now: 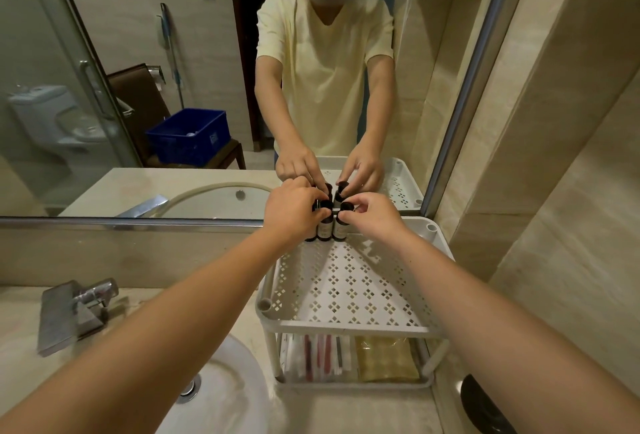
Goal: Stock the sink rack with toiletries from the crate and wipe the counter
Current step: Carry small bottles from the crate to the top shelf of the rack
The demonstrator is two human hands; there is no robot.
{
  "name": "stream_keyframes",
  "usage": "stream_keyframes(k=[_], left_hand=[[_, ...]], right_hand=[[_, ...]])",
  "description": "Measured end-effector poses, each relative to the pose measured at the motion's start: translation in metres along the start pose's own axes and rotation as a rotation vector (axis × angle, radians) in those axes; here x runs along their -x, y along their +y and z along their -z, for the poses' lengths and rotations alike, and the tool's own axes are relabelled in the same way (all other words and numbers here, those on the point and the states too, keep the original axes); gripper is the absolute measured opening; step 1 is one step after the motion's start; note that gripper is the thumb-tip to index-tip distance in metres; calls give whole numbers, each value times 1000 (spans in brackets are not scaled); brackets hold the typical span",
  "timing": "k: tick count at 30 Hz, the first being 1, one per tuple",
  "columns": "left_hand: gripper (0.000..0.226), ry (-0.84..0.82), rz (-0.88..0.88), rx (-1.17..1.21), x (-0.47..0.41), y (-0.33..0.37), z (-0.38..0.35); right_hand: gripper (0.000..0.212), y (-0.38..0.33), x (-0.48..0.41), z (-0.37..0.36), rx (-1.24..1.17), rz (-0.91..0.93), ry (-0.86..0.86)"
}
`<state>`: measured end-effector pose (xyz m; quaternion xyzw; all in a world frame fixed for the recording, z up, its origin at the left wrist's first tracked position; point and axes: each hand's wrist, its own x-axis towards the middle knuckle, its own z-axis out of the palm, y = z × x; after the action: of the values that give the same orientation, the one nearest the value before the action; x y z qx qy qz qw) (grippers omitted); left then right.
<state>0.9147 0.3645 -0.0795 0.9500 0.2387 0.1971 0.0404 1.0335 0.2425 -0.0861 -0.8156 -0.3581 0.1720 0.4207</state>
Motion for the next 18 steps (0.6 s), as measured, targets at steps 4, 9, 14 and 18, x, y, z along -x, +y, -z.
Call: stream_keyframes(k=[4, 9, 14, 18], left_hand=[[39, 18, 17, 21, 2, 0, 1], [39, 45, 31, 77, 7, 2, 7], [35, 76, 54, 161, 23, 2, 17], [30, 76, 145, 266, 44, 2, 26]], right_hand=[[31, -1, -1, -1, -7, -22, 20], [32, -2, 4, 0, -26, -25, 46], [32, -9, 20, 1, -55, -20, 84], [26, -18, 41, -1, -86, 2, 118]])
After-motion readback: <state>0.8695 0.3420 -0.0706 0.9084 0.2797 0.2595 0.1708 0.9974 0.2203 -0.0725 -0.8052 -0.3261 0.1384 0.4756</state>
